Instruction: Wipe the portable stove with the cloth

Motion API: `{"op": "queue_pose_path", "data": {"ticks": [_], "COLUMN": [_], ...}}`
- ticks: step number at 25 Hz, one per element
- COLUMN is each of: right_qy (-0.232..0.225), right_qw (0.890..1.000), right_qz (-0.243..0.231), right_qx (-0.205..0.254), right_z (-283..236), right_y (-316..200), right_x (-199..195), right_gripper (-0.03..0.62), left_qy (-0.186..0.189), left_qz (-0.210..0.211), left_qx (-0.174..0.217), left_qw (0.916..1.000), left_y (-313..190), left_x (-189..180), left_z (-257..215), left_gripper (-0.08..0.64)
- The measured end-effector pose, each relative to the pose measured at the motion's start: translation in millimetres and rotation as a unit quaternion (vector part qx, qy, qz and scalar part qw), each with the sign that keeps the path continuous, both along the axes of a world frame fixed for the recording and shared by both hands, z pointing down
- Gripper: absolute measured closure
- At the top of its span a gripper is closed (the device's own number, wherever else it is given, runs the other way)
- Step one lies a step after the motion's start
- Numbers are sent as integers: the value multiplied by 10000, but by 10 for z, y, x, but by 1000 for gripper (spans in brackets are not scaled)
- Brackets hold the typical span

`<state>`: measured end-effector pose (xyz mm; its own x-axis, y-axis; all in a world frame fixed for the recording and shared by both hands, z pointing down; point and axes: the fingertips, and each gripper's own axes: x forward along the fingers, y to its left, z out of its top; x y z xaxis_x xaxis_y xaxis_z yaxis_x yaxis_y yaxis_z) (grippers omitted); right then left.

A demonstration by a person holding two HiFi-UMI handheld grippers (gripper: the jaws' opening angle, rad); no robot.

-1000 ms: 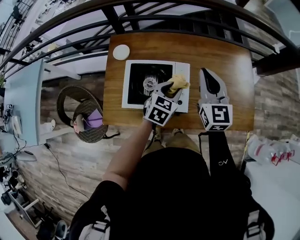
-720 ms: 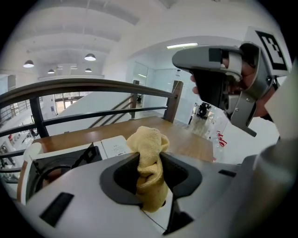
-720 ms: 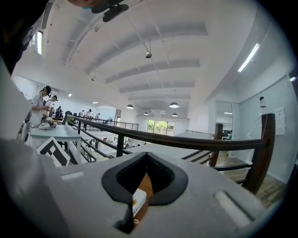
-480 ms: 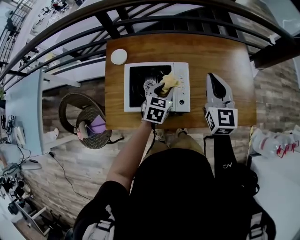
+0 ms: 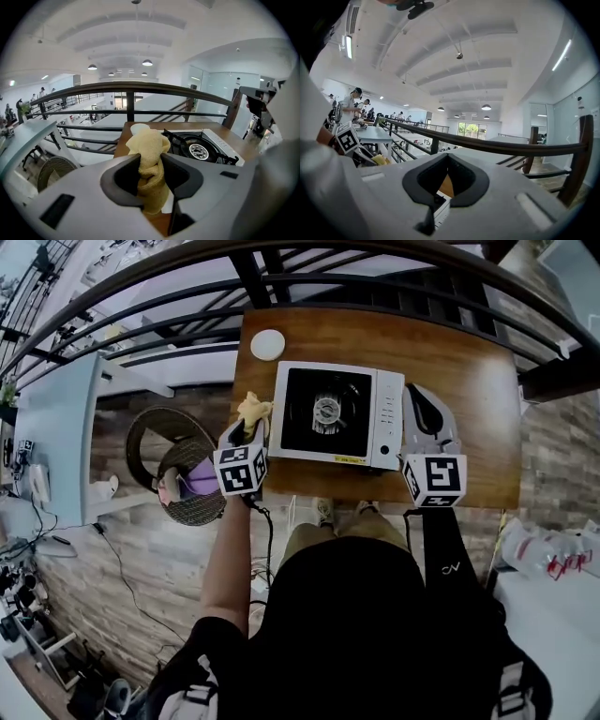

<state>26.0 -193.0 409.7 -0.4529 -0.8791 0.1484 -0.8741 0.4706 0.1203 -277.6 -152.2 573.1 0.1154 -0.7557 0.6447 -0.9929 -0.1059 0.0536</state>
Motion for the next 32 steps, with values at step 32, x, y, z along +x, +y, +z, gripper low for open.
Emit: {"op": "queue_pose_path", "data": {"ticks": [32], "right_qy": [255], "right_qw": [9994], "right_qz": [195], "right_qx": [-107], "right_z": [88], "right_y": [288], "right_x": [15], "right_gripper": [589], "left_qy": [864], "left_qz": [2190], "left_qx": [329], "left_qw": [9713], "left_y": [342], "left_x": [2072], "left_z": [-167], "left_gripper": [433]}}
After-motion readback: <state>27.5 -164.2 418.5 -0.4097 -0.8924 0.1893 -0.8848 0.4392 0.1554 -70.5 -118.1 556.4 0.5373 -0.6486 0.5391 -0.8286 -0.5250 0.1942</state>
